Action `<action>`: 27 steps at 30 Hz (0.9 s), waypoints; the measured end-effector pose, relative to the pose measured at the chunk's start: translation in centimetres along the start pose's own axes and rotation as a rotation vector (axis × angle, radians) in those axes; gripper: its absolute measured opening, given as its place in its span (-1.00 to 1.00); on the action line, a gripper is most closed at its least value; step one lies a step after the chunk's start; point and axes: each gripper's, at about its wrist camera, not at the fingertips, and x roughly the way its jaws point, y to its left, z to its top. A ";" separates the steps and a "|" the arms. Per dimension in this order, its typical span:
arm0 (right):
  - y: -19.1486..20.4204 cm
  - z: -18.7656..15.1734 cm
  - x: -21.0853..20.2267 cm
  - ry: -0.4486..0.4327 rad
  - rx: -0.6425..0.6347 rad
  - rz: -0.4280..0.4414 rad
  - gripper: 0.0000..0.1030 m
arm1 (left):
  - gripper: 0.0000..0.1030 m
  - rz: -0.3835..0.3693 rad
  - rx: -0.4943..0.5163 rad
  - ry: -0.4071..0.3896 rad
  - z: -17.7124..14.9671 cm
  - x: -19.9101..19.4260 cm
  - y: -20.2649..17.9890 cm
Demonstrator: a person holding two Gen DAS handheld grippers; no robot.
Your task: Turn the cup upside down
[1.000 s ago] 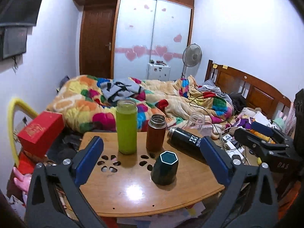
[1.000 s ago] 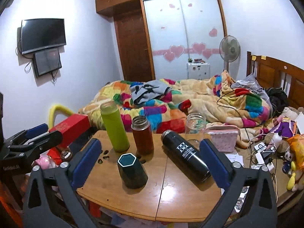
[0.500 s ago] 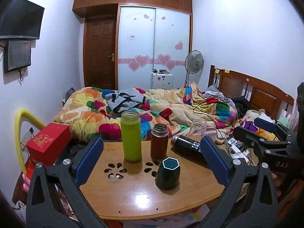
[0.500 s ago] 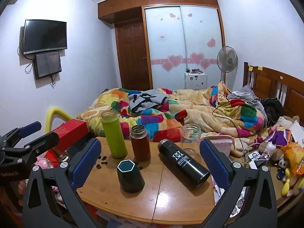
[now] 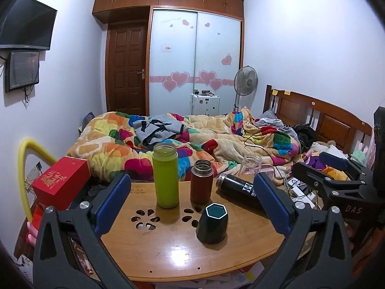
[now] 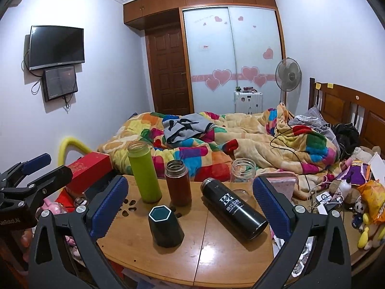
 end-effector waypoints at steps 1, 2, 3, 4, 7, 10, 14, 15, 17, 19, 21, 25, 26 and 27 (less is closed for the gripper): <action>0.1 0.0 0.0 0.000 0.000 0.000 1.00 | 1.00 0.001 0.000 -0.001 0.0 0.0 -0.1; 0.0 0.0 0.0 0.000 -0.001 0.000 1.00 | 1.00 0.002 0.001 -0.001 0.0 0.1 -0.1; 0.1 0.1 0.1 0.000 -0.002 -0.001 1.00 | 1.00 0.001 0.001 0.000 0.0 0.1 -0.2; 0.1 0.1 0.1 0.001 -0.001 -0.001 1.00 | 1.00 0.001 0.002 0.001 0.0 0.1 -0.2; 0.0 0.1 0.1 0.002 0.001 0.002 1.00 | 1.00 0.001 0.004 0.000 0.0 0.2 -0.3; 0.0 0.1 0.2 0.000 -0.001 0.002 1.00 | 1.00 0.002 0.005 -0.004 0.0 0.2 -0.3; 0.1 0.0 0.1 -0.001 -0.003 0.001 1.00 | 1.00 0.002 0.006 -0.006 0.0 0.3 -0.4; 0.1 0.0 0.1 -0.002 -0.004 0.002 1.00 | 1.00 0.002 0.006 -0.006 0.0 0.2 -0.4; 0.1 -0.1 0.0 -0.004 -0.006 0.002 1.00 | 1.00 0.002 0.004 -0.008 0.1 0.2 -0.4; 0.2 -0.1 -0.1 -0.005 -0.008 0.002 1.00 | 1.00 0.002 0.005 -0.007 0.1 0.1 -0.4; 0.2 -0.1 -0.1 -0.005 -0.007 0.003 1.00 | 1.00 0.002 0.005 -0.007 0.0 0.2 -0.4; 0.2 0.0 -0.2 -0.007 -0.005 0.006 1.00 | 1.00 0.001 0.004 -0.008 0.1 0.1 -0.4; 0.3 0.0 -0.2 -0.007 -0.006 0.007 1.00 | 1.00 0.001 0.004 -0.009 0.1 0.2 -0.5; 0.2 0.0 -0.2 -0.007 -0.007 0.006 1.00 | 1.00 0.002 0.004 -0.009 0.2 0.1 -0.5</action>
